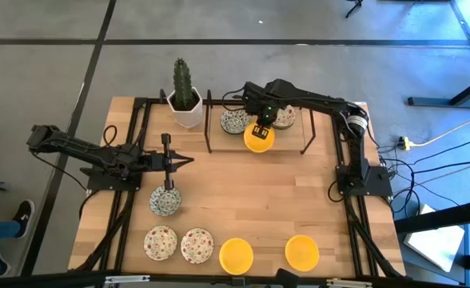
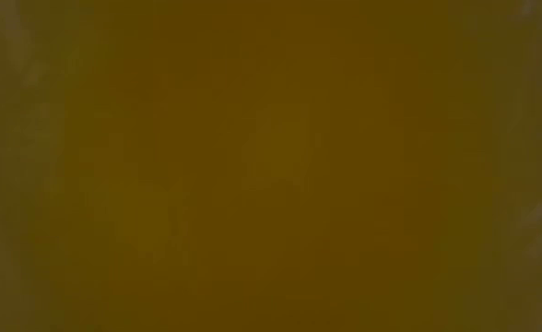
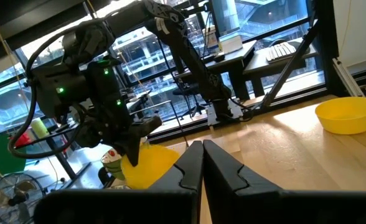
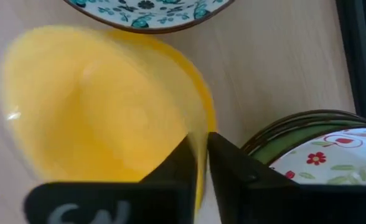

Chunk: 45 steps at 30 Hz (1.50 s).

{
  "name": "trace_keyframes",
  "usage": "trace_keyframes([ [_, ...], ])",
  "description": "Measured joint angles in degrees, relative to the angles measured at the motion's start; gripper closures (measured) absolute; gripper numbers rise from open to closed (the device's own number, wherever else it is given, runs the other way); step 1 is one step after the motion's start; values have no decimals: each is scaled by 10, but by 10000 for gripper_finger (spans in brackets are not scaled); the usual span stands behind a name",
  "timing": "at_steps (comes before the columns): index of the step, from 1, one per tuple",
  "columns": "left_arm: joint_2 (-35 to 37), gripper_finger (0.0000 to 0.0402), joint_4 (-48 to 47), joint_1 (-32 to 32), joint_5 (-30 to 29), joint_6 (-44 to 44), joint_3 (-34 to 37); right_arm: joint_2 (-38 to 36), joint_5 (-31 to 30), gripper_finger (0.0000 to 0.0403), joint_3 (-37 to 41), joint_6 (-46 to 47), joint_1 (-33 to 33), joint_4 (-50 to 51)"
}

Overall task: Pick & Place Mini bowls
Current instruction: Stack the yellow bowl on top of the yellow bowl on the shelf

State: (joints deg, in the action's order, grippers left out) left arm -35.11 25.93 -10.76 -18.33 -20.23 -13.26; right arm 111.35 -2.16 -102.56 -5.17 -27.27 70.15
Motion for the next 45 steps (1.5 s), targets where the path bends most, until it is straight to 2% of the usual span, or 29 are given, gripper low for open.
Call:
trace_keyframes([
  [6,0,400,0,0,0,0,0,0,-53,310,0,4,0,-1],
  [12,0,395,0,0,0,2,0,-1,-59,279,-17,4,0,2],
  [17,0,397,0,0,0,2,0,-3,-52,273,-102,1,5,19],
  [22,0,400,0,0,0,2,0,-3,-27,273,-231,-9,37,58],
  [25,0,396,-7,0,0,11,0,-5,-4,288,-319,-19,75,106],
  [26,0,395,-8,0,0,14,0,-15,9,298,-325,-21,92,111],
  [29,0,395,-13,0,0,15,0,-89,43,343,-281,-16,152,100],
  [32,0,398,-14,0,0,10,0,-145,39,392,-274,32,219,126],
  [36,0,400,-14,0,0,10,0,-194,-11,393,-273,82,334,125],
  [41,0,394,-14,0,0,12,0,-205,-183,398,-273,150,476,151],
  [43,0,394,-14,0,0,16,0,-200,-244,399,-256,175,509,166],
  [45,0,396,-14,0,0,17,0,-200,-276,400,-219,195,526,173],
])
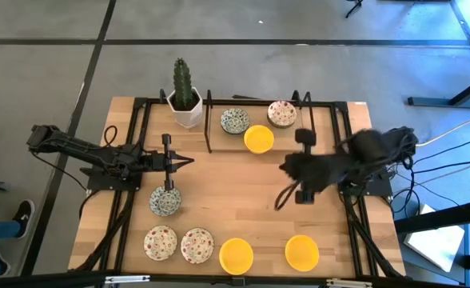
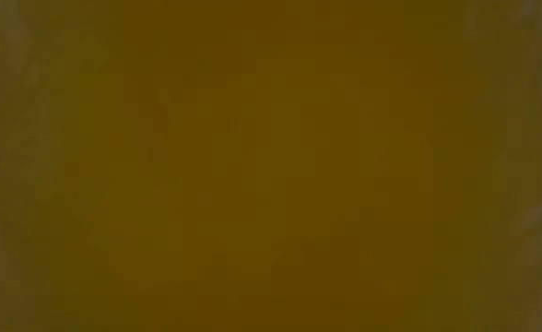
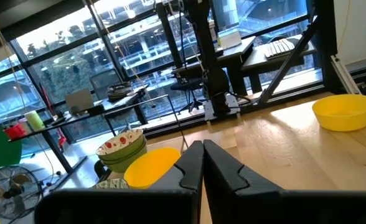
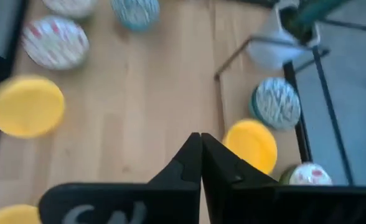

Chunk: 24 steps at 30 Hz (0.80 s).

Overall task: Pick & Place Mini bowls
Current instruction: Stack the yellow bowl on top of the yellow bowl on the shelf

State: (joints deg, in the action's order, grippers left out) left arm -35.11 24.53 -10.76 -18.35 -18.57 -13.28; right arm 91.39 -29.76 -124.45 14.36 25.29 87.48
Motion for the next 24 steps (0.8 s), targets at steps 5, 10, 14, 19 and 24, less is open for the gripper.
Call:
trace_keyframes([
  [5,0,400,0,0,0,0,0,1,-5,401,144,32,-19,-33],
  [10,0,394,1,0,0,0,0,2,35,401,317,44,-75,-172],
  [14,0,396,1,0,0,0,0,2,83,401,431,39,-125,-286],
  [19,0,399,1,0,0,0,0,2,104,402,509,17,-169,-395],
  [24,0,394,1,0,0,0,0,2,105,402,537,12,-203,-431],
])
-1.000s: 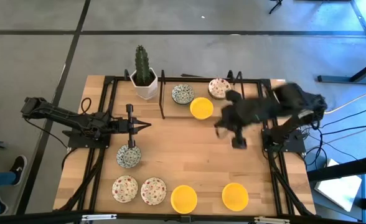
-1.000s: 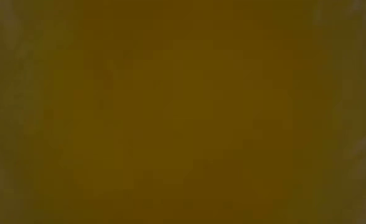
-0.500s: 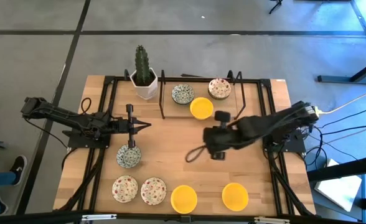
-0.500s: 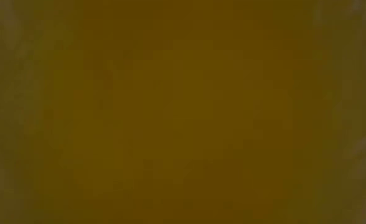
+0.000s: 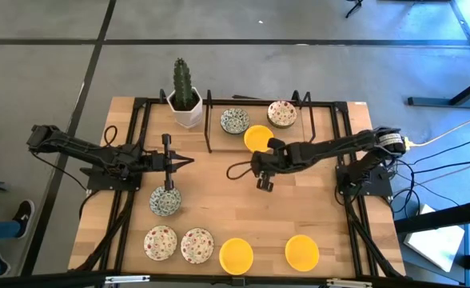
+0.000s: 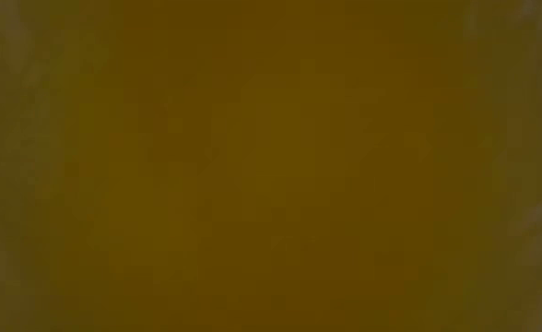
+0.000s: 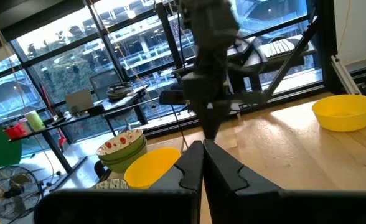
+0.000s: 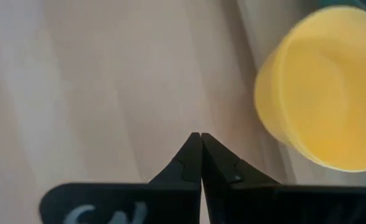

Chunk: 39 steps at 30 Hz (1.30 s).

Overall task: Pick & Place Mini bowls
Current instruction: Stack the yellow bowl on top of the yellow bowl on the shelf

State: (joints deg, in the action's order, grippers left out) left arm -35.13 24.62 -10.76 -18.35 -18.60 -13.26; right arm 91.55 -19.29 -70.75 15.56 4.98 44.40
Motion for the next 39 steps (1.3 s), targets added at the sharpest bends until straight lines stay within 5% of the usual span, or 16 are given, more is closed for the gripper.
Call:
trace_keyframes([
  [13,0,398,0,0,0,-2,0,40,75,402,13,-44,-58,-69],
  [23,0,398,0,0,0,0,0,56,9,402,14,-42,-75,-68],
  [39,0,399,0,0,0,0,0,56,16,402,14,-45,-106,-63],
])
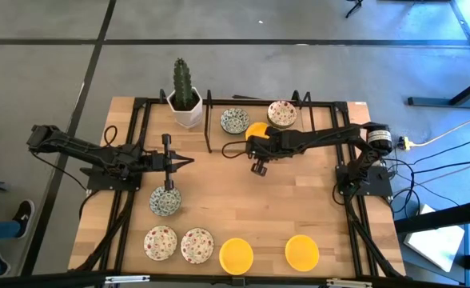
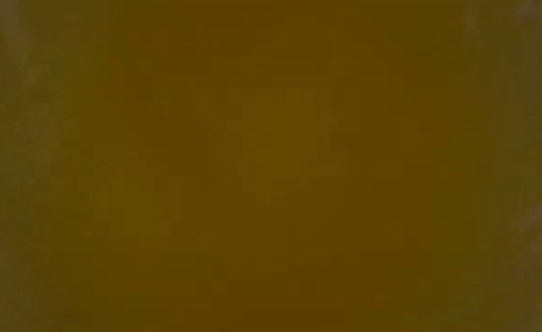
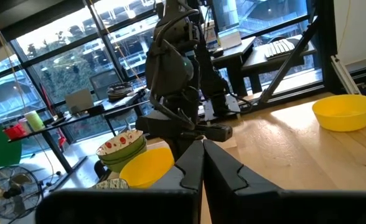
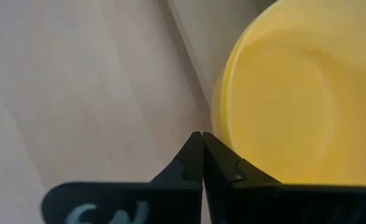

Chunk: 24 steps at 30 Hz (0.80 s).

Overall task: Pick & Place Mini bowls
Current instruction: Stack the yellow bowl on top of the yellow bowl on the shelf

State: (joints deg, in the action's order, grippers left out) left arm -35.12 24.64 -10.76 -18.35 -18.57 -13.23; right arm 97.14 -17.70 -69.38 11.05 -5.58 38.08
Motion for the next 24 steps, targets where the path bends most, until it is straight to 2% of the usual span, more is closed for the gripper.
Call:
trace_keyframes([
  [5,0,395,0,0,0,4,0,-4,74,402,0,-4,16,0],
  [13,0,398,0,0,0,10,0,-72,61,402,-16,-11,72,11],
  [21,0,395,5,0,0,13,0,-205,43,400,-32,-31,218,8],
  [24,0,394,5,0,0,13,0,-266,-1,399,-19,-59,292,-71],
])
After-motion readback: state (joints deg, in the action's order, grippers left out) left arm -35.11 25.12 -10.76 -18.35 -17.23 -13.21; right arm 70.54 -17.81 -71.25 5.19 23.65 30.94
